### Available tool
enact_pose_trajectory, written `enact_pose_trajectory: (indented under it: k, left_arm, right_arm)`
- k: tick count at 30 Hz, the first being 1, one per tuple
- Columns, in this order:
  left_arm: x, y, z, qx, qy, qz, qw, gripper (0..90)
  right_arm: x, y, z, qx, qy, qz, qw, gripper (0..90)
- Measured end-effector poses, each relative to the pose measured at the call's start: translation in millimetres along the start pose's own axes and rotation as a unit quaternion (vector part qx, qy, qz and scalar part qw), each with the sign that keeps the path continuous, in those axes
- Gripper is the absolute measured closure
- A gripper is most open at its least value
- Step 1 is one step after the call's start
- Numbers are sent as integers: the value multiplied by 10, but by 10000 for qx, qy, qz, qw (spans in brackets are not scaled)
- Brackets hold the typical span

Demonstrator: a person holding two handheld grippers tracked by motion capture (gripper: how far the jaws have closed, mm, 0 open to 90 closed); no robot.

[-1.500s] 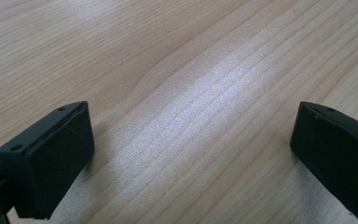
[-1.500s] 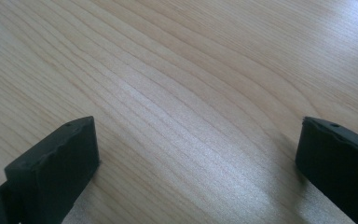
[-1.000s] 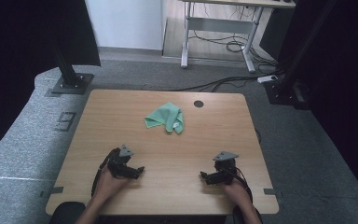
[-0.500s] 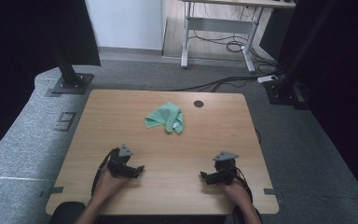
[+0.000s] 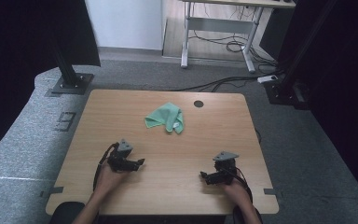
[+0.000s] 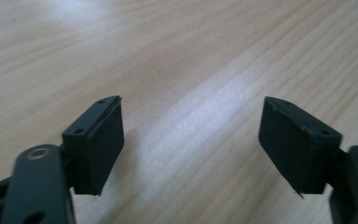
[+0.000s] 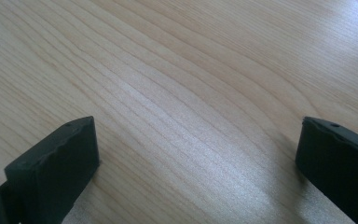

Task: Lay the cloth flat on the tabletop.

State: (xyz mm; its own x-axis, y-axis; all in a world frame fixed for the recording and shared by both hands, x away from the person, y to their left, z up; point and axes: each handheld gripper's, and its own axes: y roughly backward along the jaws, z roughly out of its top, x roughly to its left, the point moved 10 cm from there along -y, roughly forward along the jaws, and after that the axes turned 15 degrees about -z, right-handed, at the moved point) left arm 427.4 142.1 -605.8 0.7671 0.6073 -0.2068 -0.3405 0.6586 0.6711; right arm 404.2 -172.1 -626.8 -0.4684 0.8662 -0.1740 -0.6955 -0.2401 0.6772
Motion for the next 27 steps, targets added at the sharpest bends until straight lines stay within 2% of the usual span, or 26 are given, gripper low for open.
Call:
enact_pose_trajectory:
  k: [8, 12, 17, 19, 27]
  left_arm:
    - [101, -46, 142, -46, -20, 29, 10000, 411]
    - [167, -120, 288, -96, -20, -19, 10000, 478]
    - [211, -170, 388, -123, -19, -24, 9999, 566]
    - [271, -193, 469, -148, -10, -5, 9999, 597]
    - [442, -235, 652, -267, 134, 60, 9995, 699]
  right_arm:
    - [0, 0, 0, 1, 1, 2, 10000, 0]
    - [0, 0, 0, 1, -6, 0, 10000, 0]
    - [0, 0, 0, 1, -3, 2, 10000, 0]
    - [1, 0, 0, 1, -7, 1, 10000, 0]
    - [0, 0, 0, 1, -5, 2, 10000, 0]
